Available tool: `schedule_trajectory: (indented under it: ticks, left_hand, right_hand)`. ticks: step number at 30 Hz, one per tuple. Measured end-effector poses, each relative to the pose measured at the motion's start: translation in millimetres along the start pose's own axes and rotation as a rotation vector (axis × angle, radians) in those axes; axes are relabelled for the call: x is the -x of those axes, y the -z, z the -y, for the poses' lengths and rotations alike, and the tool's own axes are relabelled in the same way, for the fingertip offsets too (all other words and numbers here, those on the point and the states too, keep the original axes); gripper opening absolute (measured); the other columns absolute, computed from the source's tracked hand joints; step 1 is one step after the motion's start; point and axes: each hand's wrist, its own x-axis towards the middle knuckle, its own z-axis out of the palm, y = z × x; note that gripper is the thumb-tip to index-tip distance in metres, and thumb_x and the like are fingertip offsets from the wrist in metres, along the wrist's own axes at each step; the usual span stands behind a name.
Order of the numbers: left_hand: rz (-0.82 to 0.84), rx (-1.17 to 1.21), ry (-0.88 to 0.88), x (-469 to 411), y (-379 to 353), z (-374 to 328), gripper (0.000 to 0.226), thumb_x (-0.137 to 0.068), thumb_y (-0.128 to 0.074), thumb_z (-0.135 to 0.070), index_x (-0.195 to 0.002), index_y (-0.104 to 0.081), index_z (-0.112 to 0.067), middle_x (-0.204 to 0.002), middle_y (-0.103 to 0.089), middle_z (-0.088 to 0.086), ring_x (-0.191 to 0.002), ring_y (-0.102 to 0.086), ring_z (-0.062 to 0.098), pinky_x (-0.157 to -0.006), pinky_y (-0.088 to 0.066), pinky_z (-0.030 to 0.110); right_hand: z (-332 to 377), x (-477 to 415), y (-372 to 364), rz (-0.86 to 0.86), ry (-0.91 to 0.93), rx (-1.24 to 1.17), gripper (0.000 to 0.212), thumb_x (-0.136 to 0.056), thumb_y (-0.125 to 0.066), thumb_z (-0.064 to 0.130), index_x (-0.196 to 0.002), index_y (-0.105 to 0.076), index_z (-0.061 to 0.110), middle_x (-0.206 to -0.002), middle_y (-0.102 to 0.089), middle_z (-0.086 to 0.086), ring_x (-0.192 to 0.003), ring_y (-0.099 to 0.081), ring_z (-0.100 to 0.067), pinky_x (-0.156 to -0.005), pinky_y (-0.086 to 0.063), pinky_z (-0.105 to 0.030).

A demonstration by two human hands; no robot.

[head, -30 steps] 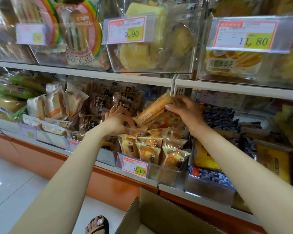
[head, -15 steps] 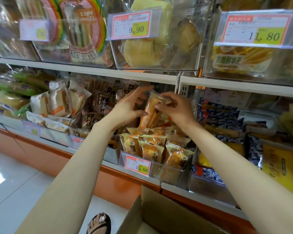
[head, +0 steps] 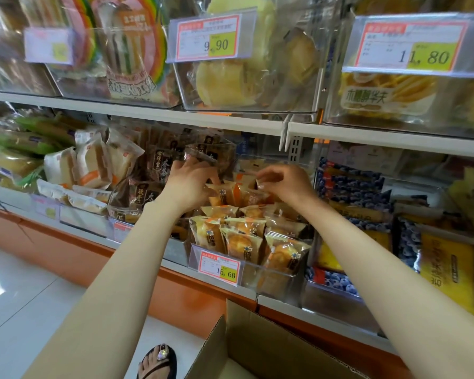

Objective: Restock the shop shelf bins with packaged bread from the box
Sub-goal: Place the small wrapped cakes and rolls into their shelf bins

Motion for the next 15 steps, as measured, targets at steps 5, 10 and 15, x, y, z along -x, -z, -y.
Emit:
schedule_trajectory:
  ticks: [5,10,15]
  left_hand:
    - [0.035,0.101,-0.077,1.2,3.7,-7.2,0.030,-0.088,-0.058,-0.019,-0.116,-0.062,-0.031,-0.132,-0.053,-0.009,-0.132,-0.034,0.016,-0.110,-0.016,0.039]
    - [0.219,-0.040,-0.052,2.8,-2.9,-18.6,0.036,-0.095,-0.046,-0.015,-0.115,-0.061,-0.040,-0.134,-0.051,-0.013,-0.133,-0.031,0.014,-0.109,-0.008,0.038]
    - [0.174,0.069,0.000,-1.5,-3.3,-26.0,0.027,-0.095,-0.049,-0.025,-0.117,-0.060,-0.036,-0.125,-0.061,-0.008,-0.124,-0.046,0.017,-0.106,-0.017,0.035]
  right_hand:
    - [-9.9,1.4,2.0,0.041,-0.003,0.215,0.021,-0.086,-0.067,0.019,-0.107,-0.070,0.017,-0.113,-0.068,0.000,-0.103,-0.061,-0.013,-0.094,-0.045,-0.028]
    - [-11.4,1.9,0.6,0.072,-0.024,0.297,0.024,-0.083,-0.070,0.031,-0.104,-0.071,0.020,-0.111,-0.069,0.004,-0.098,-0.063,-0.012,-0.090,-0.047,-0.029]
    - [-12.3,6.5,1.0,-0.046,0.049,0.306,0.013,-0.088,-0.065,0.027,-0.095,-0.073,0.019,-0.101,-0.071,0.005,-0.081,-0.055,-0.003,-0.082,-0.041,-0.022]
